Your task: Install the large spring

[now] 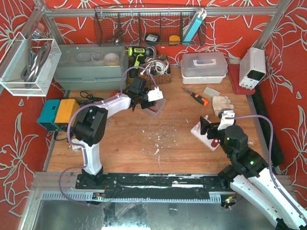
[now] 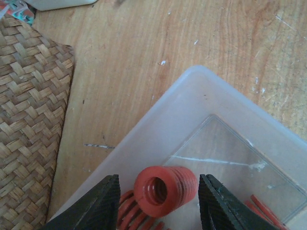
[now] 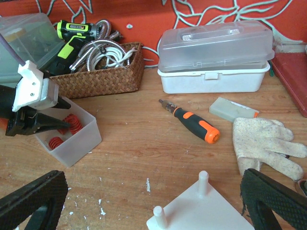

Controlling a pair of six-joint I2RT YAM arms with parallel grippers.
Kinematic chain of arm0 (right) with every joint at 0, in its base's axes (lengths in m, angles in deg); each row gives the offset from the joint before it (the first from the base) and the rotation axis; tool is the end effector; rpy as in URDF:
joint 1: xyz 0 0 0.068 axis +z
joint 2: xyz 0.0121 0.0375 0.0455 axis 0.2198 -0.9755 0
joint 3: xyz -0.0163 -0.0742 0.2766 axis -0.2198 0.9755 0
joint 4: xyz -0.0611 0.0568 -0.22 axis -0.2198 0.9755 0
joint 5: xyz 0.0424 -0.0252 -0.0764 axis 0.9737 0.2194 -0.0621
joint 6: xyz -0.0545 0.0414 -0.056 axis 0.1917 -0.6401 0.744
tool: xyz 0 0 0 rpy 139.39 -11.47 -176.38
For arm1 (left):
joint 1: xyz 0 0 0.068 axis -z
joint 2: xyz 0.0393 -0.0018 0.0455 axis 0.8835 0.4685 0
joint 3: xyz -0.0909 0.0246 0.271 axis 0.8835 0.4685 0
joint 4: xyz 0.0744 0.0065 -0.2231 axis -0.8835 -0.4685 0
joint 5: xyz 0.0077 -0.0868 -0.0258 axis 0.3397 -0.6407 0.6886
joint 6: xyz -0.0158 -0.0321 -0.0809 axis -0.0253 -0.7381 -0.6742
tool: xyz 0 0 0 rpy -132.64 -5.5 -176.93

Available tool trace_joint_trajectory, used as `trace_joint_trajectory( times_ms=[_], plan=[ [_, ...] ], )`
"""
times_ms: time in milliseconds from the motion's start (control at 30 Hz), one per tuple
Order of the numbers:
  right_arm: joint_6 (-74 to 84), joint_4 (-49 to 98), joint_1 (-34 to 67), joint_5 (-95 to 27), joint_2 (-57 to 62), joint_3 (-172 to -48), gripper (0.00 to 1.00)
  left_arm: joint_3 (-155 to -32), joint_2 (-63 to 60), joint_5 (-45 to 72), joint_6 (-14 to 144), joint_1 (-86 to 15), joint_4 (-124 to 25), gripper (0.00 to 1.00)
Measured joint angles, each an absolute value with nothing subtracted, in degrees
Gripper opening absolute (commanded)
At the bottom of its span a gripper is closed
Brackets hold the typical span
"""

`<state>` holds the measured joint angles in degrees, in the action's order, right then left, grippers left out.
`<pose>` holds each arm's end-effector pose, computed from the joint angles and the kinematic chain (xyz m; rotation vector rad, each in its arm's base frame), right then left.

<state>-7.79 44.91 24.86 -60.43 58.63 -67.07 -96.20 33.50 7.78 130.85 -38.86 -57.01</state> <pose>0.1089 0.0521 0.2873 -0.0451 1.8015 0.4274 0.3982 -0.1912 0.2003 1.5130 1.6762 0.0164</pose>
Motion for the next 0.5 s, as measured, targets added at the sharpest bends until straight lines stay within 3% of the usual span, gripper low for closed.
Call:
trace_joint_trajectory(
  times_ms=[500],
  plan=[
    [-7.8,44.9,24.9,-60.4,59.6,-67.1,0.99,-102.3,38.5,6.0,124.5,-40.2,-63.1,0.48]
  ],
)
